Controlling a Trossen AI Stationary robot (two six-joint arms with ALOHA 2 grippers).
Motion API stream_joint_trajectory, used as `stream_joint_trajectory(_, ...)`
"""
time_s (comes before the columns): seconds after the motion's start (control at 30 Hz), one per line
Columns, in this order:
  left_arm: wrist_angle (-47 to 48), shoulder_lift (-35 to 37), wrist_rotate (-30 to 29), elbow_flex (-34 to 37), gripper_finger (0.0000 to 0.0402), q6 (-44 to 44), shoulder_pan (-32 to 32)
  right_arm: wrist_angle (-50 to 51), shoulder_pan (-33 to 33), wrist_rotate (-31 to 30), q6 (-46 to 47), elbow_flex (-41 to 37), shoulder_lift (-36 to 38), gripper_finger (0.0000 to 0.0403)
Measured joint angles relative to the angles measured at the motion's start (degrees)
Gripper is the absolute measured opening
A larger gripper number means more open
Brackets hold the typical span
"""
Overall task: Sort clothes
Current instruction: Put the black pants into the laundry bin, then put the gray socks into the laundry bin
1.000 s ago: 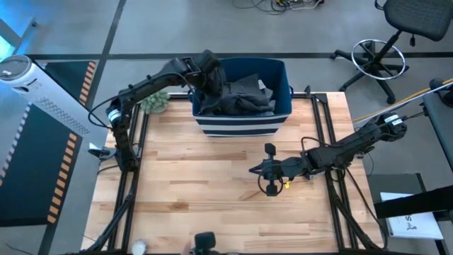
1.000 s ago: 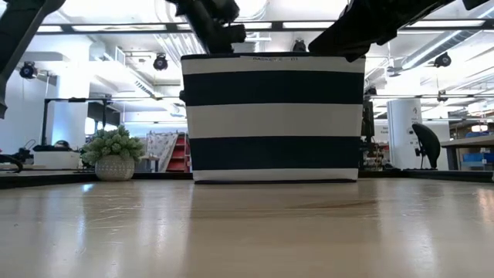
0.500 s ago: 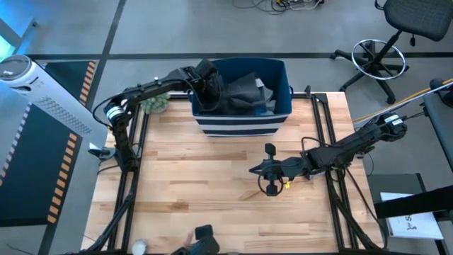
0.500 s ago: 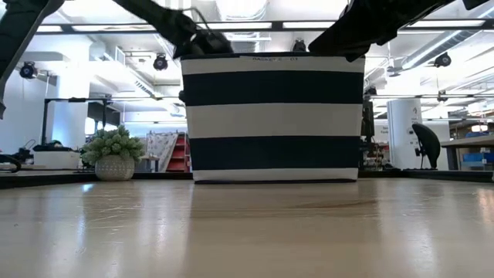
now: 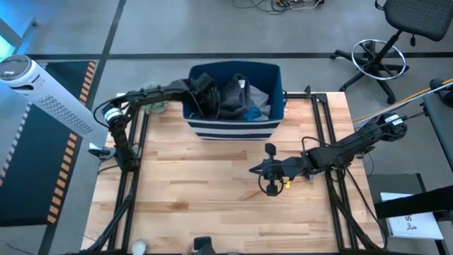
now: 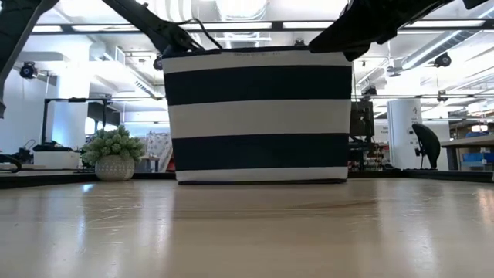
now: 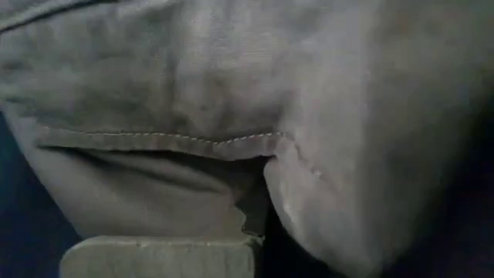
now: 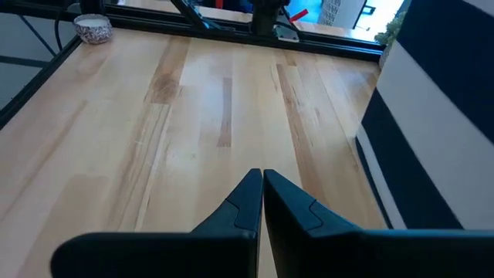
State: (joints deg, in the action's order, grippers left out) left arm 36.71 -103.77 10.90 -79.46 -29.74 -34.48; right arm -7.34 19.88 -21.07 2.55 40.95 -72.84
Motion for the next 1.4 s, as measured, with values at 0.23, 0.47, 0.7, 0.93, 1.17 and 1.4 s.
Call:
stream_joint_trajectory(0.23,-0.4,6.7,0.5,-2.5,0.0000,0.7,0.3,4.1,0.0,0.0,0.0,4.1,0.4,0.0000)
stream_joint_trajectory(0.47,-0.7,14.6,0.5,-6.1,0.0034,2.4,0.3,17.2,0.0,-2.5,0.1,13.8,0.5,0.0000)
stream_joint_trajectory(0.7,-3.4,24.0,0.7,-7.4,0.0097,6.0,0.3,36.7,0.0,-6.4,-0.1,25.5,0.5,0.0000)
stream_joint_trajectory(0.93,-11.4,33.8,6.8,-2.0,0.0150,11.0,0.9,57.0,0.2,-6.0,10.3,28.4,0.6,0.0000)
stream_joint_trajectory(1.17,-23.2,45.5,7.3,13.6,0.0182,14.4,4.7,71.5,4.0,0.0,25.8,23.0,0.7,0.0000)
stream_joint_trajectory(1.4,-31.6,56.2,5.8,27.8,0.0194,18.2,10.1,71.7,7.9,12.1,36.5,13.8,0.7,0.0029)
